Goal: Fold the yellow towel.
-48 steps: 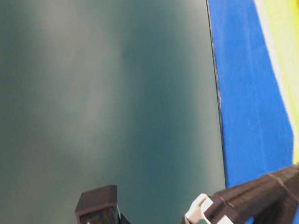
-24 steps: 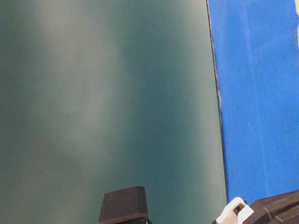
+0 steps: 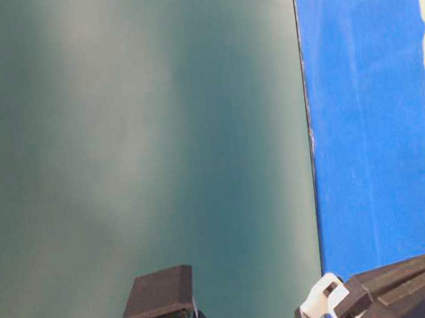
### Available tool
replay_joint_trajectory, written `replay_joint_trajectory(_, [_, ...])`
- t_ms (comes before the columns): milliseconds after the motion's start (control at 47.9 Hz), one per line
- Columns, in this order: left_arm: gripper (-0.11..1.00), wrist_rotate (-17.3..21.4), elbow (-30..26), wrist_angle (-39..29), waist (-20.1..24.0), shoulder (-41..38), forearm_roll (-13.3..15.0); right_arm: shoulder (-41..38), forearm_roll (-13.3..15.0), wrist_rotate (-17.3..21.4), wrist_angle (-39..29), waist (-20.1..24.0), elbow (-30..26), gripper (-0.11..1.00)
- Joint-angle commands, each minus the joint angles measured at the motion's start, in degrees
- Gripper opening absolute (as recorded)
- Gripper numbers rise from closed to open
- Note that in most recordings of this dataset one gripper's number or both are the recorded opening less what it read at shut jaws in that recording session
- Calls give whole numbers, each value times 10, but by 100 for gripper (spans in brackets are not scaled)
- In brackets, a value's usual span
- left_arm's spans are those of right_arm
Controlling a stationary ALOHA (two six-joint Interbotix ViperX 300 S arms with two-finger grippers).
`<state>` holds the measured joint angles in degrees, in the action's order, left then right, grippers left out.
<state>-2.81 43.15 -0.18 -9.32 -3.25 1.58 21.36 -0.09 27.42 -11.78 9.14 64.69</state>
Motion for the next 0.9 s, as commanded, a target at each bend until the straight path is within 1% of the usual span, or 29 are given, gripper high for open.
replay_joint_trajectory(0, [6, -7, -6, 3, -2, 11, 0, 4, -2, 6, 2, 17, -12, 39])
replay_joint_trajectory(63, [22, -14, -4, 1, -3, 16, 0, 11, -1, 6, 1, 25, -15, 57])
replay_joint_trajectory(83, [28, -17, -4, 1, -3, 18, 0, 14, 0, 7, 0, 25, -16, 61])
replay_joint_trajectory(104, [36, -18, -4, 0, -3, 20, 0, 18, 0, 7, 0, 25, -16, 65])
replay_joint_trajectory(146, [49, -19, -2, -1, -3, 26, 1, 26, 3, 6, -1, 25, -17, 66])
replay_joint_trajectory(209, [68, -15, 0, -1, -3, 34, 0, 40, 11, 4, -3, 25, -16, 60])
replay_joint_trajectory(271, [81, -11, 4, -2, 0, 42, -1, 57, 26, 4, -6, 19, -14, 59])
replay_joint_trajectory(292, [82, -11, 4, -2, 1, 45, 0, 62, 31, 4, -8, 16, -12, 59])
replay_joint_trajectory(376, [79, -4, 6, -2, 18, 53, 0, 76, 47, 5, -14, -6, -9, 60])
replay_joint_trajectory(438, [77, 2, 7, -2, 37, 54, 0, 79, 57, 5, -18, -38, -5, 60])
replay_joint_trajectory(501, [77, 7, 7, -2, 62, 54, -1, 76, 67, 4, -22, -63, -5, 60])
replay_joint_trajectory(605, [77, 11, 4, -1, 89, 47, -1, 60, 88, 4, -32, -97, -5, 60])
replay_joint_trajectory(731, [77, 11, -1, 2, 107, 30, 0, 30, 100, 4, -31, -116, -5, 60])
replay_joint_trajectory(877, [77, 11, -8, 4, 116, -1, -1, -11, 105, 4, -24, -133, -4, 60])
